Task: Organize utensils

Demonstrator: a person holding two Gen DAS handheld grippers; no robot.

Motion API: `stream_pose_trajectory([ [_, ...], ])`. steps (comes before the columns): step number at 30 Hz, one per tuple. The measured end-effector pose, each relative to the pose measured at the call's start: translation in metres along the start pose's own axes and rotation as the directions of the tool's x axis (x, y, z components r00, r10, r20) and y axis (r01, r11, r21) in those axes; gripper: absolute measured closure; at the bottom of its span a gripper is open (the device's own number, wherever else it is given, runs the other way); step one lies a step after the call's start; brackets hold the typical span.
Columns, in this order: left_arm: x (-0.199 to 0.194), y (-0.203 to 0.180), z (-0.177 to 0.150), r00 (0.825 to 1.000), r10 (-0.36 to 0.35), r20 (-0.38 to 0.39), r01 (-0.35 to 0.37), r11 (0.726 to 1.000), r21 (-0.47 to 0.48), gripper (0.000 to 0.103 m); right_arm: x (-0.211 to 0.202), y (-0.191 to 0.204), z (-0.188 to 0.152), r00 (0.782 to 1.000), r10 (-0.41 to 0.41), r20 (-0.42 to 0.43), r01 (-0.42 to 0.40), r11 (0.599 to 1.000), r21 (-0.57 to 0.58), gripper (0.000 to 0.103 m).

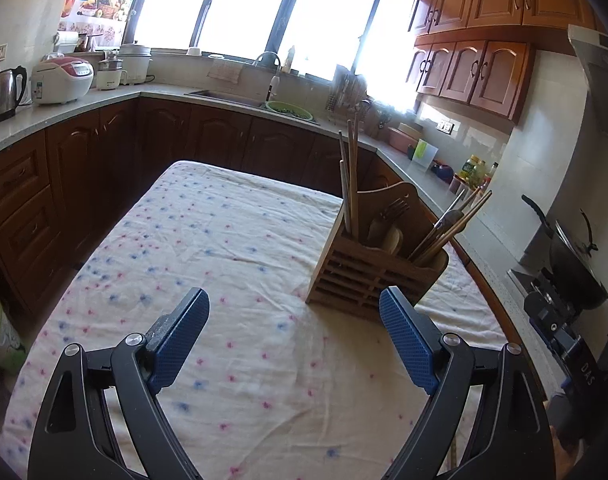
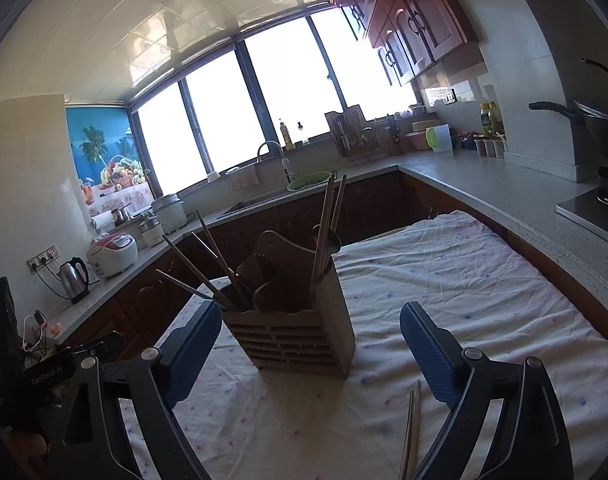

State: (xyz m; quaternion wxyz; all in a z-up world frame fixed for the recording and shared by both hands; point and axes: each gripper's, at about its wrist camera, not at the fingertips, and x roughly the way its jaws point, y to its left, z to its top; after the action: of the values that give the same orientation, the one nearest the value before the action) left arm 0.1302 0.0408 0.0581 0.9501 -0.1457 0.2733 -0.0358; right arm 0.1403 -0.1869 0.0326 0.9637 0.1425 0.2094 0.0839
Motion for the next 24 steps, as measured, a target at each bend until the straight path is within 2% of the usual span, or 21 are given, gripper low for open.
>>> stream_pose_trajectory([
  [11,-0.028,0.007,-0.050,0.999,0.023,-0.023,-0.023,1.000,0.017,0.014,-0.042,0.001,-0.045,1.000,-0.015,-0.023,0.015,1.000,-0.025,0.009],
  [14,-0.043,0.003,-0.054,1.000,0.021,0.008,-0.021,0.999,0.038,0.014,-0.051,0.005,-0.046,1.000,-0.002,-0.029,0.001,0.999,-0.045,0.009],
  [17,-0.062,-0.002,-0.058,0.997,0.020,0.071,-0.026,0.997,0.075,0.009,-0.072,0.014,-0.042,0.999,0.021,0.032,-0.019,0.997,-0.073,0.007],
  [19,-0.074,-0.004,-0.063,0.991,0.039,0.126,-0.051,0.994,0.093,0.000,-0.088,0.021,-0.040,0.995,0.015,0.103,-0.003,0.994,-0.112,0.000],
  [22,-0.085,-0.005,-0.075,0.980,0.061,0.189,-0.083,0.991,0.108,0.000,-0.106,0.030,-0.048,0.979,-0.020,0.202,0.056,0.983,-0.175,0.000],
  [24,-0.087,-0.006,-0.083,0.977,0.077,0.200,-0.103,0.987,0.125,0.000,-0.109,0.032,-0.058,0.974,-0.027,0.225,0.074,0.976,-0.203,0.000],
])
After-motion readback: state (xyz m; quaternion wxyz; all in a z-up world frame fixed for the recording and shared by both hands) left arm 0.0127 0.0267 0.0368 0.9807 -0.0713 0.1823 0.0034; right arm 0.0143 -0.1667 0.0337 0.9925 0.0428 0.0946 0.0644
